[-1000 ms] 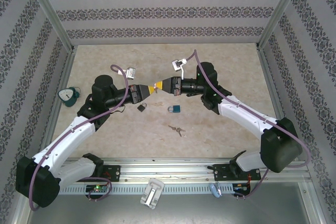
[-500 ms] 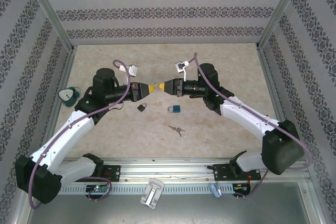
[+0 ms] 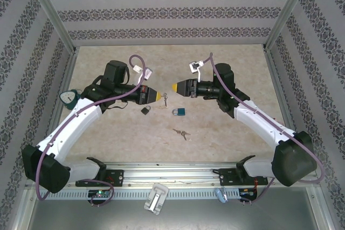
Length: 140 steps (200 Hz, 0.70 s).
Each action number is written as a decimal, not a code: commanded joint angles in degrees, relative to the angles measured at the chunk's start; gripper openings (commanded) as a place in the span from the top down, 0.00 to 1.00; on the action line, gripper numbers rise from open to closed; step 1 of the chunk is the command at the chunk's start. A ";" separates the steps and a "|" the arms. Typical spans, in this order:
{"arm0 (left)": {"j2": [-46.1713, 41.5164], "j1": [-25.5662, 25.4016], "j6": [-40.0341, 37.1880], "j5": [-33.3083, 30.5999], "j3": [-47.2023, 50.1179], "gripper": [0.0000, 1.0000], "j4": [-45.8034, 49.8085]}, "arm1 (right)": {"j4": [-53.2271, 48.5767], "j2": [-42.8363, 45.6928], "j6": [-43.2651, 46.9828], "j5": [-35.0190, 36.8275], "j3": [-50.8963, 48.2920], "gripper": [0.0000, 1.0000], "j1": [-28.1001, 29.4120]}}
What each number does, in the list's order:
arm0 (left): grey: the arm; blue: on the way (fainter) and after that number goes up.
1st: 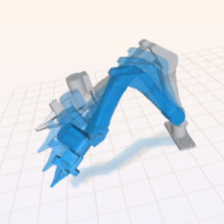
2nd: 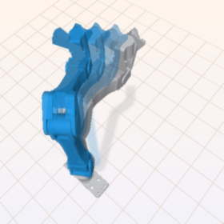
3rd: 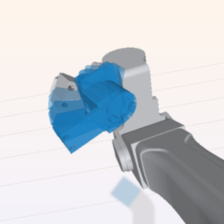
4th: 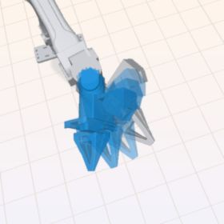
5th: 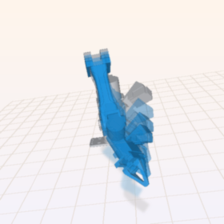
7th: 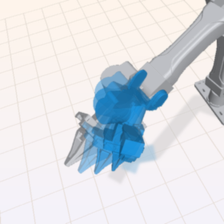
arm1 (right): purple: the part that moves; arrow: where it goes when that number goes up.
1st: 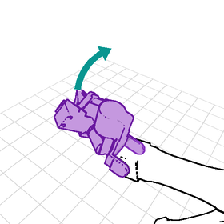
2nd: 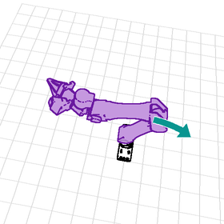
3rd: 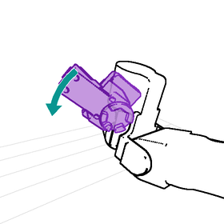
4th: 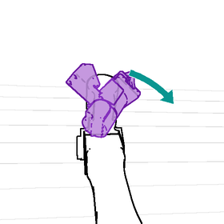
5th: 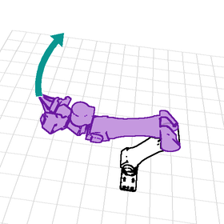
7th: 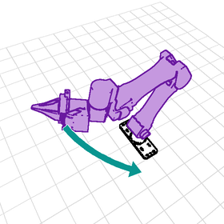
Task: Unlock with the key
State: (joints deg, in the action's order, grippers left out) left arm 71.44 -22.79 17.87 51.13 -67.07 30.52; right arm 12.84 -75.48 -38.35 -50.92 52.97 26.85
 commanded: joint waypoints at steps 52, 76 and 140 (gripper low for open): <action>-0.22 0.20 -2.84 3.57 -2.21 1.00 2.15 | 2.38 -2.65 0.88 -7.70 1.28 0.63 4.63; -0.29 0.15 -2.93 3.62 -2.19 1.00 2.30 | 1.53 -2.40 1.56 -8.11 1.42 0.64 4.79; -0.66 0.18 -3.35 4.24 -1.98 1.00 2.33 | -0.63 -2.20 3.34 -9.44 2.29 0.90 4.73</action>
State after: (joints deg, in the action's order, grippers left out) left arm 71.46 -22.79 16.58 53.76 -67.66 31.75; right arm 12.75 -78.06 -37.10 -58.11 53.28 31.40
